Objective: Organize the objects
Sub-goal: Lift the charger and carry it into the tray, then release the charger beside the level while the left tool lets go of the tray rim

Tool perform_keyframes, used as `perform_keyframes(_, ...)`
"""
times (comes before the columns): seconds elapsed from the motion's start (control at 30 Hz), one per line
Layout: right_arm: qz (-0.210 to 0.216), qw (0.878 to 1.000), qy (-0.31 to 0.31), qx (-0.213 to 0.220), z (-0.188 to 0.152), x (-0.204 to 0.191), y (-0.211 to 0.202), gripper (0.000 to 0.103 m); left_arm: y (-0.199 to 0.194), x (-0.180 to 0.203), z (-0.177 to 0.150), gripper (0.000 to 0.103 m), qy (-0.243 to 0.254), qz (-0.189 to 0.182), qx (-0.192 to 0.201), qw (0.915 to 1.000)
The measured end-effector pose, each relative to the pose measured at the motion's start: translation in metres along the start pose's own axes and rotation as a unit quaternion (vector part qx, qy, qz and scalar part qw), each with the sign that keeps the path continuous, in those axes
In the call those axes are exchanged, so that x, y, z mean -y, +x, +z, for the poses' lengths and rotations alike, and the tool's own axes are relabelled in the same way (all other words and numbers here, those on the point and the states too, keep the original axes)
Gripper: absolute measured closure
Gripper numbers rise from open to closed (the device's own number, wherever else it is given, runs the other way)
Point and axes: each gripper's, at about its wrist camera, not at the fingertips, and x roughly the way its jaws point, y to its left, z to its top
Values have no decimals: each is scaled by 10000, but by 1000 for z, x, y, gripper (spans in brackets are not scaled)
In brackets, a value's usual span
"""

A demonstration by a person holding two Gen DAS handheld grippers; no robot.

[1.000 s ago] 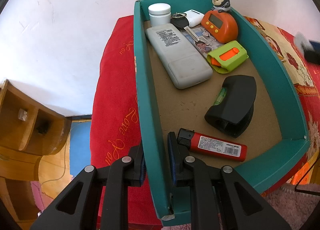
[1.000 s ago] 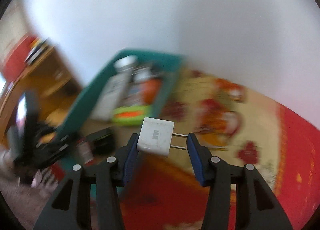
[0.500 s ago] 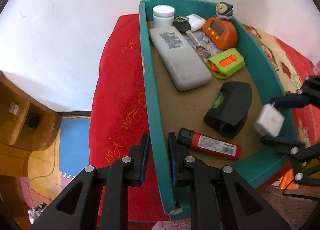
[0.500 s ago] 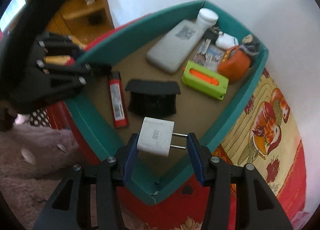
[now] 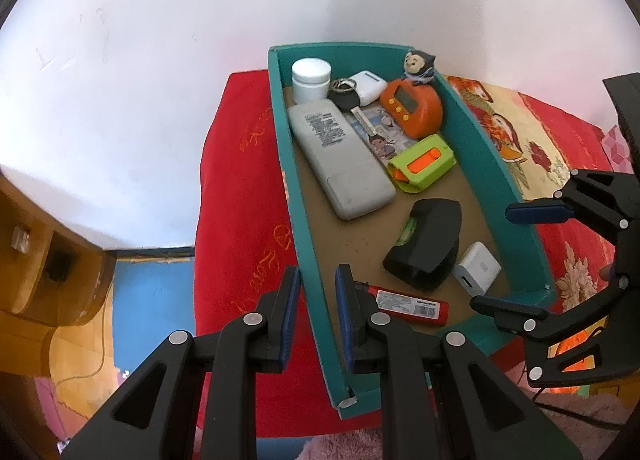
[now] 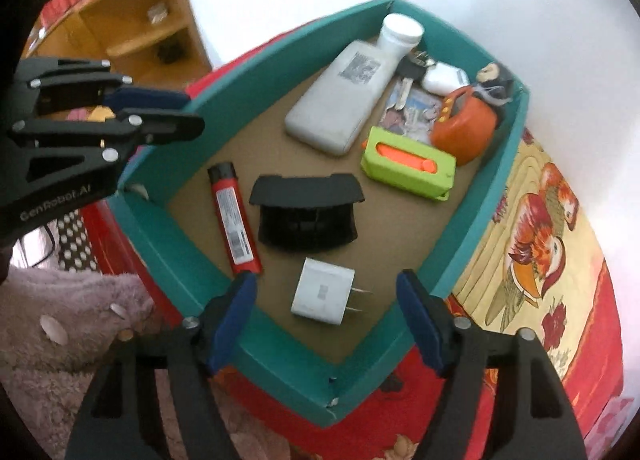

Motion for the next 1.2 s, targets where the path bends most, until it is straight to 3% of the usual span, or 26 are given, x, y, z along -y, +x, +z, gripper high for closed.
perform_keyframes(0.23,-61,9941,937,546,-11,12,-25,30,-25,13,9,85,218,-162,351,9990)
perform_keyframes(0.3,-99,9897,1215,755,-15,12,-39,30,-34,20,13,79,253,-191,462,9984)
perform_keyframes(0.37,-124,9833,1521,992,-19,17,-56,30,-39,27,17,70,249,-102,549,9981)
perform_keyframes(0.47,-255,9729,1892,1306,-21,30,-72,30,-42,38,22,67,78,-5,562,9984)
perform_keyframes(0.63,-446,9570,2402,1567,-36,51,-91,30,-43,56,23,65,-87,84,523,9986)
perform_keyframes(0.8,-548,9293,3223,1719,-61,67,-98,25,-43,72,23,65,-283,90,434,9986)
perform_keyframes(1.2,-404,9272,3331,1667,-73,75,-89,25,-43,88,23,64,-254,278,421,9984)
